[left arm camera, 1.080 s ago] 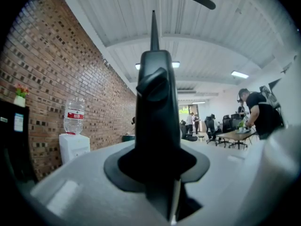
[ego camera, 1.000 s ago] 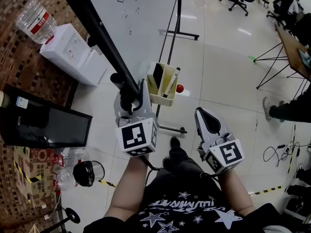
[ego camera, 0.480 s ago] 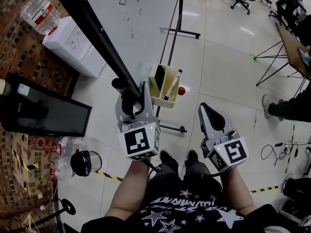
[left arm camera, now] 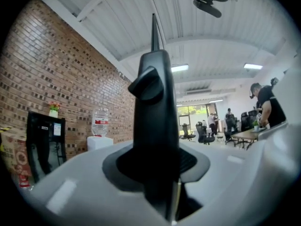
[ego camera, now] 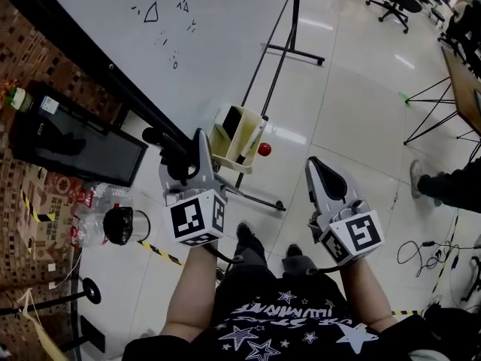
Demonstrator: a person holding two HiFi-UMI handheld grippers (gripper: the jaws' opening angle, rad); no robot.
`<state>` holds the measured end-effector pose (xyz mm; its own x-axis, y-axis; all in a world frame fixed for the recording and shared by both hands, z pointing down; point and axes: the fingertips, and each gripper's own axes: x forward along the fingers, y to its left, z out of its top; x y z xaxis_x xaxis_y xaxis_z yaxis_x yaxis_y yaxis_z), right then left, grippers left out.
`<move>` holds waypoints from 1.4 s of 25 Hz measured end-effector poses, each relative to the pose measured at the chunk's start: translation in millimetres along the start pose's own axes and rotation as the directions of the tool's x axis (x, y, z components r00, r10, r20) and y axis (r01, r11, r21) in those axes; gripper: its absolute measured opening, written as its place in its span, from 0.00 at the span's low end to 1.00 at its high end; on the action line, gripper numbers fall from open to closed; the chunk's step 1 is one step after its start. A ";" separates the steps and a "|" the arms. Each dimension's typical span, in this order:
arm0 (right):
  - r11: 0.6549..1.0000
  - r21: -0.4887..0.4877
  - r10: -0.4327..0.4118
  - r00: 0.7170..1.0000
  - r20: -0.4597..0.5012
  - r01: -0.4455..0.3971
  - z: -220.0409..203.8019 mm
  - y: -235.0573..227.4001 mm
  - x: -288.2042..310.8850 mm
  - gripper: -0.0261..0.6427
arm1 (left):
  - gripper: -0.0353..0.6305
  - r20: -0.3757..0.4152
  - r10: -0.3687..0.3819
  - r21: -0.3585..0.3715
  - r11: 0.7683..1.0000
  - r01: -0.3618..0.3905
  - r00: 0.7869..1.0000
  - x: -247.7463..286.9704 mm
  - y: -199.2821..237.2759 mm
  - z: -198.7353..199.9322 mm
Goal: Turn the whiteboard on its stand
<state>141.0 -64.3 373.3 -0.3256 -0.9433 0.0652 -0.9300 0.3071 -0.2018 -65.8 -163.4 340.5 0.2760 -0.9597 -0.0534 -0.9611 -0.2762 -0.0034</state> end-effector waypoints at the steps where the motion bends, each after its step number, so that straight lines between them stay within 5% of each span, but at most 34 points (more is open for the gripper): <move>1: 1.000 0.007 0.007 1.000 -0.011 -0.007 -1.3 -4.5 -7.5 0.05 | 0.29 -0.001 0.016 0.001 1.000 -0.016 1.000 -6.5 -1.2 0.5; 10: 0.990 -0.007 0.139 0.990 -0.016 -0.139 -1.9 -18.4 -51.7 0.05 | 0.32 0.002 0.112 0.016 0.994 -0.112 0.994 -63.1 -15.1 6.0; 18: 0.973 -0.009 0.231 0.973 -0.018 -0.231 -18.0 9.7 -75.4 0.05 | 0.32 0.011 0.120 0.017 0.993 -0.120 0.993 -123.2 -24.7 0.6; 35: 0.969 0.004 0.247 0.967 -0.065 -0.248 0.0 47.3 -79.2 0.05 | 0.27 -0.035 0.092 -0.021 0.996 -0.092 0.995 -169.6 -64.5 27.6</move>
<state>122.8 25.0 358.6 -0.5558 -0.8278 0.0766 -0.8198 0.5305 -0.2157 -51.0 18.6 322.2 0.1871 -0.9822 -0.0186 -0.9820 -0.1875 0.0222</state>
